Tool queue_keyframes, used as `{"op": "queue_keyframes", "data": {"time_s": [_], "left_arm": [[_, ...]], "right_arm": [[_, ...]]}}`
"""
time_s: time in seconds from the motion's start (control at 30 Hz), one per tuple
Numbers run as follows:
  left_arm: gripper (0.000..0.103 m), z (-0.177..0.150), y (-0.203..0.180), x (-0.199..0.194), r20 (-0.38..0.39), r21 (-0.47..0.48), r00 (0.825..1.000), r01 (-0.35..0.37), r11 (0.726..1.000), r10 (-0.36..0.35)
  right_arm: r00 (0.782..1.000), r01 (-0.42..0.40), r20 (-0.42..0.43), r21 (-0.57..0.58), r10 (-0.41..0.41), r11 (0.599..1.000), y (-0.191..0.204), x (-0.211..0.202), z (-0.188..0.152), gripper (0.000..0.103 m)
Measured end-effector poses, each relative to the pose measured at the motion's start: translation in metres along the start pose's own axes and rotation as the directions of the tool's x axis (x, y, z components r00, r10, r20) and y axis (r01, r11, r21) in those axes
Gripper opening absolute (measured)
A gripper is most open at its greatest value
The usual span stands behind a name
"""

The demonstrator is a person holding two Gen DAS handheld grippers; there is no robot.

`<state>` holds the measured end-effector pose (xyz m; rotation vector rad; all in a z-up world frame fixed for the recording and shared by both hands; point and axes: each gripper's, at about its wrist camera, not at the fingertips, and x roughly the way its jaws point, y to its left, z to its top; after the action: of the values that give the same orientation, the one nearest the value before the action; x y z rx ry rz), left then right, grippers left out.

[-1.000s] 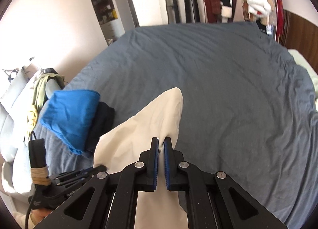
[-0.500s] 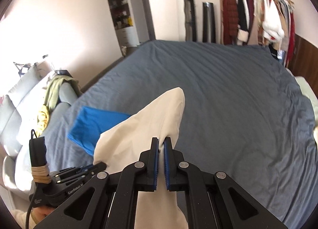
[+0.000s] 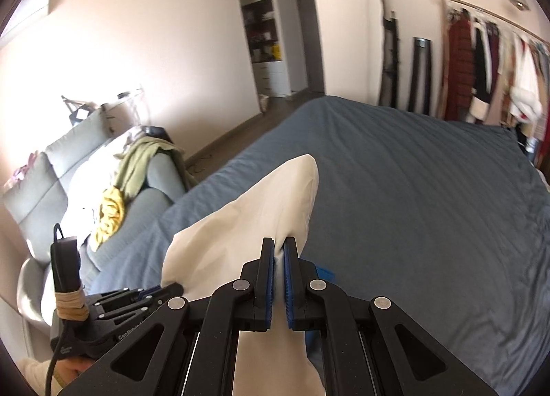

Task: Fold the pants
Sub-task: 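Lift the folded pants with both grippers and carry them onto the blue clothes stack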

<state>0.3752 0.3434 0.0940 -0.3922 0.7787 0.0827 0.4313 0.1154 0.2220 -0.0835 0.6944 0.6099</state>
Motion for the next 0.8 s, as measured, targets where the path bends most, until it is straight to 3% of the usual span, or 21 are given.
{"op": "queue_keyframes", "data": {"time_s": [0.2, 0.37, 0.63, 0.8], "left_arm": [[0.007, 0.031, 0.041, -0.004, 0.015, 0.05, 0.997, -0.076, 0.996, 0.075], [0.007, 0.049, 0.057, 0.02, 0.004, 0.114, 0.994, -0.109, 0.987, 0.109], [0.007, 0.044, 0.044, 0.088, -0.106, 0.185, 0.991, -0.062, 0.981, 0.083], [0.007, 0.041, 0.025, 0.108, -0.144, 0.245, 0.988, -0.026, 0.969, 0.063]], "right_arm": [[0.998, -0.062, 0.001, 0.007, 0.062, 0.998, 0.035, 0.036, 0.02, 0.006], [0.998, -0.068, -0.002, 0.062, 0.069, 0.996, 0.037, 0.068, 0.012, 0.006], [0.995, 0.004, -0.096, 0.241, 0.019, 0.971, -0.009, 0.119, -0.032, 0.006], [0.988, 0.074, -0.15, 0.313, -0.028, 0.947, -0.036, 0.129, -0.061, 0.006]]}}
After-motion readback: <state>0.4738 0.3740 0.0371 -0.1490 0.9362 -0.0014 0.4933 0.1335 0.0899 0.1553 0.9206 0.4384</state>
